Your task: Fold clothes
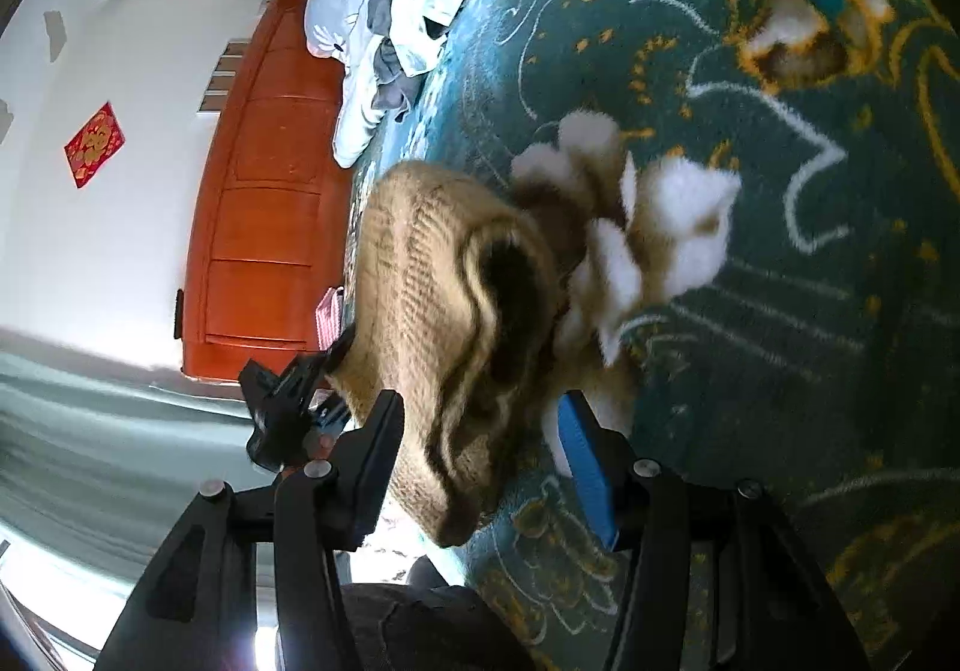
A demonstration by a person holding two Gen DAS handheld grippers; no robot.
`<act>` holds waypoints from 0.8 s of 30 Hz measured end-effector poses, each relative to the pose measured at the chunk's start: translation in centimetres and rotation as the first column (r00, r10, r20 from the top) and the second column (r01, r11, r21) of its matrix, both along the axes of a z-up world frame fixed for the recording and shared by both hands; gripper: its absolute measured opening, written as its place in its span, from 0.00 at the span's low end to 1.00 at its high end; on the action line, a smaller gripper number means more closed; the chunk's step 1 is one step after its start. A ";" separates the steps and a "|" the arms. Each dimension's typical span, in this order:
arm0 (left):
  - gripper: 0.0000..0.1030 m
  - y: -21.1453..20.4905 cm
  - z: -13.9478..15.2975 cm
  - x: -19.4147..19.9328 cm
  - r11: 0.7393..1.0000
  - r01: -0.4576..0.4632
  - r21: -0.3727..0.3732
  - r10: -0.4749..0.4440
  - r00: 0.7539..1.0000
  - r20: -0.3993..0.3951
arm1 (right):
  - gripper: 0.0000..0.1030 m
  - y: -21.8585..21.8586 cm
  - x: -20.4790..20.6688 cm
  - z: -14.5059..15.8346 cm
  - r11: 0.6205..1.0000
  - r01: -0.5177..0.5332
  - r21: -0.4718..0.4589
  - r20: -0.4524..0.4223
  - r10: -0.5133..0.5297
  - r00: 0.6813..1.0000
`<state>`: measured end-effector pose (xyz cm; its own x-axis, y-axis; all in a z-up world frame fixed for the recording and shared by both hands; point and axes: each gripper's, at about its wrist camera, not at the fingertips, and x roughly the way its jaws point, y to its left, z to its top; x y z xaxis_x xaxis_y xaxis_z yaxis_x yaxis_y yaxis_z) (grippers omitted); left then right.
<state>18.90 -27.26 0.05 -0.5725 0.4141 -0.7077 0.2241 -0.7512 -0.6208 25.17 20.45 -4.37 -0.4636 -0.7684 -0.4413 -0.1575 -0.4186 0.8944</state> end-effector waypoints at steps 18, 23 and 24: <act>0.49 -2.3 -3.2 8.0 0.986 -0.090 0.140 0.075 0.992 0.104 | 0.53 -4.4 -3.2 -0.2 0.993 -0.084 0.083 0.004 0.084 0.996; 0.61 -2.9 -2.5 5.8 0.993 -0.050 0.109 0.042 0.996 0.077 | 0.53 -5.3 -3.9 -0.3 0.990 -0.105 0.094 0.002 0.106 0.994; 0.63 -2.7 -2.8 5.0 0.993 -0.033 0.113 0.024 0.997 0.079 | 0.53 -5.6 -4.2 -0.4 0.989 -0.113 0.097 0.004 0.113 0.994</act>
